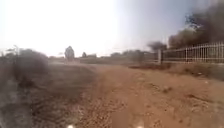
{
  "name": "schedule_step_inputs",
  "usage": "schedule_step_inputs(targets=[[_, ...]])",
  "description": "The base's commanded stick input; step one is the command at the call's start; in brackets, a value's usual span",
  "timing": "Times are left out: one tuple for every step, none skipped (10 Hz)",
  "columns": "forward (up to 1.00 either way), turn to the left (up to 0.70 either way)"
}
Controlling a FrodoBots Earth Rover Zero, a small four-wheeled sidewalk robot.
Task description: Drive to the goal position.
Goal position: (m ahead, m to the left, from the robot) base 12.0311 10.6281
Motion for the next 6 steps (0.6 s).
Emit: schedule_step_inputs(targets=[[0.45,-0.27],[0.45,-0.27],[0.45,0.00],[0.45,0.00],[0.45,0.00],[0.45,0.00]])
